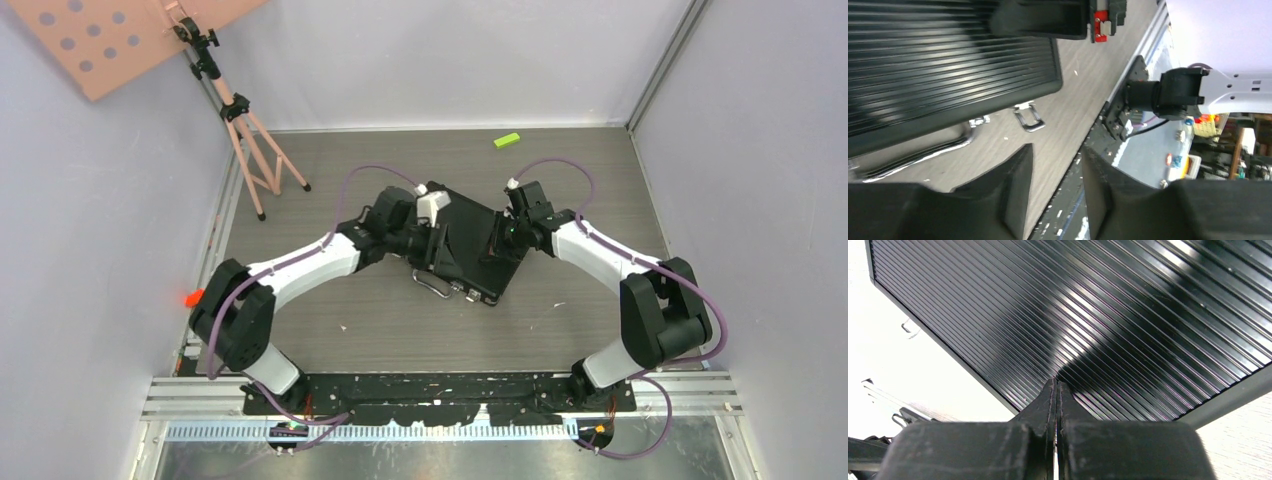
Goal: Pack up texas hold em set
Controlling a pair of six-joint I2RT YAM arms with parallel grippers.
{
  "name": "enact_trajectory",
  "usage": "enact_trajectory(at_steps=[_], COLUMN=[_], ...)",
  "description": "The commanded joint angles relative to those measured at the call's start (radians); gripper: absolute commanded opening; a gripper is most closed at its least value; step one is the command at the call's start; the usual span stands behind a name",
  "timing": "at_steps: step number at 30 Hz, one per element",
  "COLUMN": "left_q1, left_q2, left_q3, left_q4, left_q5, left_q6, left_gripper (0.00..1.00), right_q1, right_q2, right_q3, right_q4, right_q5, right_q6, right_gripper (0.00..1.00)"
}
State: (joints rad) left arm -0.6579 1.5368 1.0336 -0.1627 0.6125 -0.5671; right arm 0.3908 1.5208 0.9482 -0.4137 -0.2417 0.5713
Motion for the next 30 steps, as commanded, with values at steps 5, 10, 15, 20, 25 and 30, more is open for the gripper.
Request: enact_trajectory(at_steps=[5,10,15,20,25,30], left_q1=[-0.083,-0.112,-0.136,-0.172,-0.213,-0.220], left_q2=[0.131,0.213,0.310,0.347,0.370,0.355], left_q3=[0.052,0.051,0.031,-0.027,-0.068,-0.116], left_q4=[0.120,0.190,0.265,0.260,0.248,0.303], left_q5=[0.073,0.068,0.068,-0.037,-0.221,-0.357], left_q6=[-0.007,-0.036,-0.067,-0.047,-0.051,-0.063], left_gripper=[0.13,0.00,0.00,0.00,0.00,0.00], right_q1=[0.005,0.005,0.005,0.003,0.004,0.003], right_q2=[0.057,0.055,0.069,0.059,0.039,0.017], right_q3=[-0.065,-0.064,-0.070,-0.079,-0.081,-0.094], right_q4=[-0.055,-0.053,-0.044,-0.039,-0.040,-0.039], right_q5=[0.103,0.103,0.111,0.116,0.116,0.124], right_q6=[-0.025,-0.026,-0.030,-0.027,-0.020,-0.015], right_gripper=[0.00,0.00,0.00,0.00,0.00,0.01])
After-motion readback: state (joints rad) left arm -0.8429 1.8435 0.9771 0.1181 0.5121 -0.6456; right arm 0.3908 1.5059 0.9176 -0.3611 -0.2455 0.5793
